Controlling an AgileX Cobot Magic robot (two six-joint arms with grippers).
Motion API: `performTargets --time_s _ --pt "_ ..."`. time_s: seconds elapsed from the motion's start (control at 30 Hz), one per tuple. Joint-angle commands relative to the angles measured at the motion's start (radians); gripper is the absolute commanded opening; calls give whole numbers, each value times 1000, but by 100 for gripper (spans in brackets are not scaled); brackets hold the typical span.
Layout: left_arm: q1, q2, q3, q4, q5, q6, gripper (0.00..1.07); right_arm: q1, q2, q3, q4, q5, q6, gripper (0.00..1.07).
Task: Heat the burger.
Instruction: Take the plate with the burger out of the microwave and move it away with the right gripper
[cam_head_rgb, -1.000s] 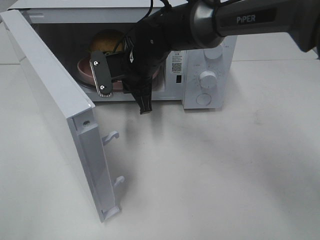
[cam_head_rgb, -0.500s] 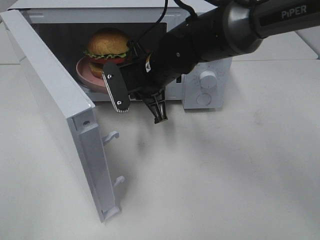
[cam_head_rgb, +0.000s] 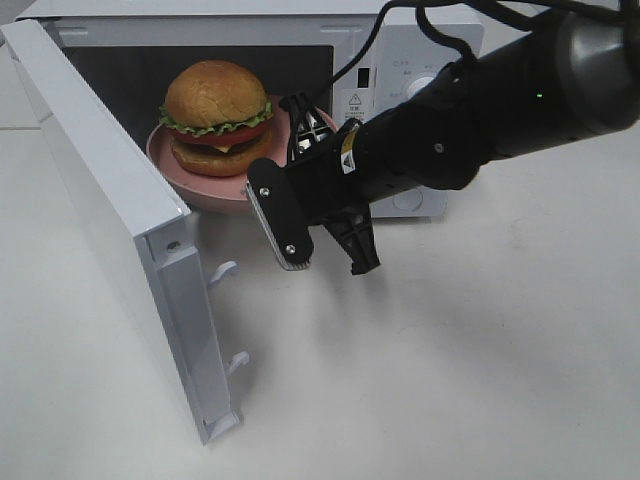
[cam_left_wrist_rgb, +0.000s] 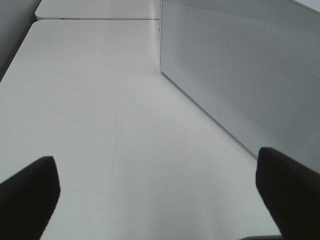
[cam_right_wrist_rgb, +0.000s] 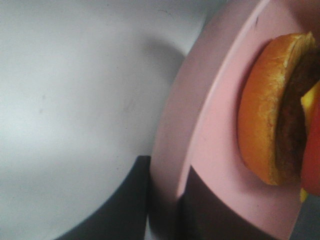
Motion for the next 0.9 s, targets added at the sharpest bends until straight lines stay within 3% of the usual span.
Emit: performTargets --time_s 0.03,0.23,0.53,0.9 --pt "3 -16 4 -2 -12 -7 100 -21 -64 46 10 -77 17 0" --pt "3 -16 4 -2 -12 -7 100 -18 -151 180 9 -122 17 0" --pt "3 -16 4 -2 -12 -7 100 -18 -284 302 -54 -125 39 0" --pt "3 -16 4 -2 -12 -7 100 -18 -516 480 -54 -19 50 0"
